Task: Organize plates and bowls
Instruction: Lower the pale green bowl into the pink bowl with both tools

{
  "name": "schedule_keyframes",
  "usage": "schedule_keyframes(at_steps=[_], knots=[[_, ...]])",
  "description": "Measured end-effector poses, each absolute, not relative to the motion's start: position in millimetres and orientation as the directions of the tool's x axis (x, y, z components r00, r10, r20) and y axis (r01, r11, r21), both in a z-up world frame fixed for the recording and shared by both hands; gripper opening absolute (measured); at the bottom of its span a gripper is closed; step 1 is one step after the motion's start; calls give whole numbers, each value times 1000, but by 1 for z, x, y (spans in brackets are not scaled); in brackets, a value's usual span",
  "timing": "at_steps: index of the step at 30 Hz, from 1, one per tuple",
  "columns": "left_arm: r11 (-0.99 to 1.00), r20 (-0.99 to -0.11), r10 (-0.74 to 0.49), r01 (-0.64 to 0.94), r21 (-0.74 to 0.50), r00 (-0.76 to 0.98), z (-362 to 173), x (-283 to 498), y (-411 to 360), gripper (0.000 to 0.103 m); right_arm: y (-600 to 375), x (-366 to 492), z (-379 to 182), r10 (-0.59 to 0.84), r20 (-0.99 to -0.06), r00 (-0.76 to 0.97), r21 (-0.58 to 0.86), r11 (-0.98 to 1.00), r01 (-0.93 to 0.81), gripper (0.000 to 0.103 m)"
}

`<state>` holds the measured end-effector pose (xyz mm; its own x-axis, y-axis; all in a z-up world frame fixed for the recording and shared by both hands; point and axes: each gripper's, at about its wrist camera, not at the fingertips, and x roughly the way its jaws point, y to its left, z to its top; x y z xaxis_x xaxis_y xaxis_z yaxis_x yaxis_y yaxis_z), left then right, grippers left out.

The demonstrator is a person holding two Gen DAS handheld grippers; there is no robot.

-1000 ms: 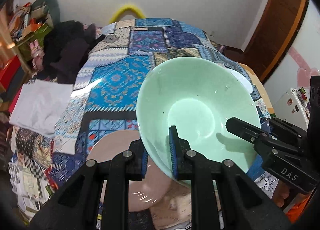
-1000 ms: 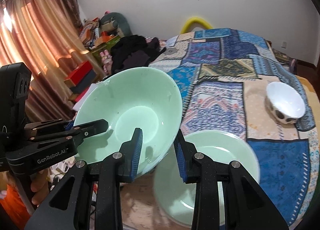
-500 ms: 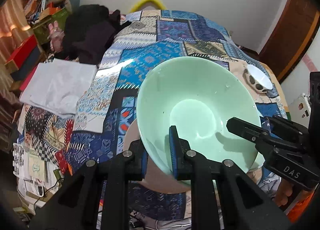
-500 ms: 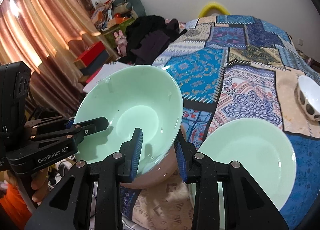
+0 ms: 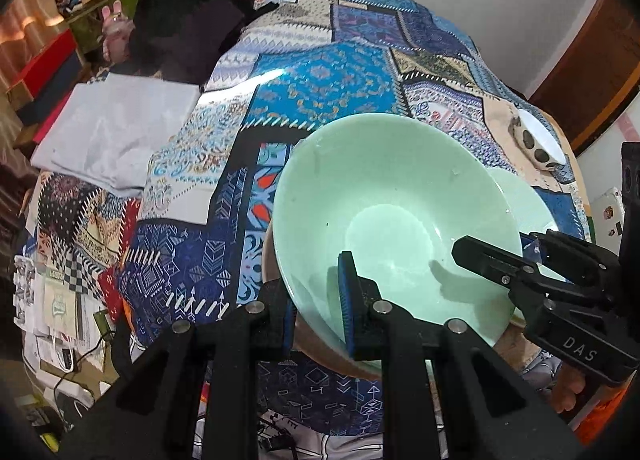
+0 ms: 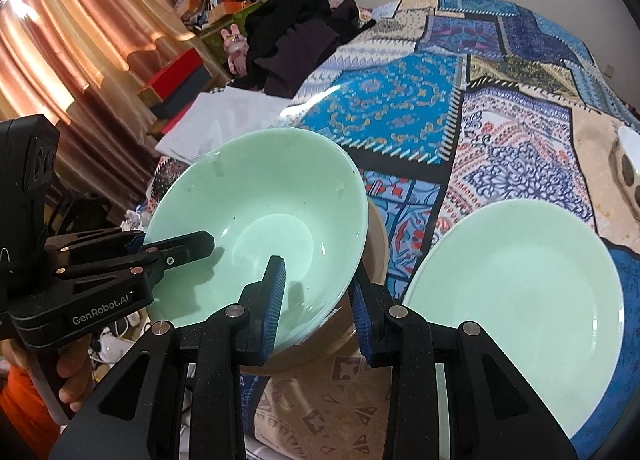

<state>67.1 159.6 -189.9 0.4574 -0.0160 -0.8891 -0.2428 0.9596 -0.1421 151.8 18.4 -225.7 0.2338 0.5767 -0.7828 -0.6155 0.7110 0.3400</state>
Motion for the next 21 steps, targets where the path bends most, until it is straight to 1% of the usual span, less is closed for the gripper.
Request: schedule_keyframes(at_steps=[9,16,21], knots=[[954,-909,-33,-259,-153,415,-210,67,164,18,22,152,-234,560,-800,218,331,713,-618,29],[951,-912,-53,-257,-170,408,-215,71,165,18,19,154,-233,568,-795,213,342,710,-616,31],[954,-913,-40,-256,-155,405,-216,73,163,18,17,156,-231,569,-792,220,343,714,-610,31]])
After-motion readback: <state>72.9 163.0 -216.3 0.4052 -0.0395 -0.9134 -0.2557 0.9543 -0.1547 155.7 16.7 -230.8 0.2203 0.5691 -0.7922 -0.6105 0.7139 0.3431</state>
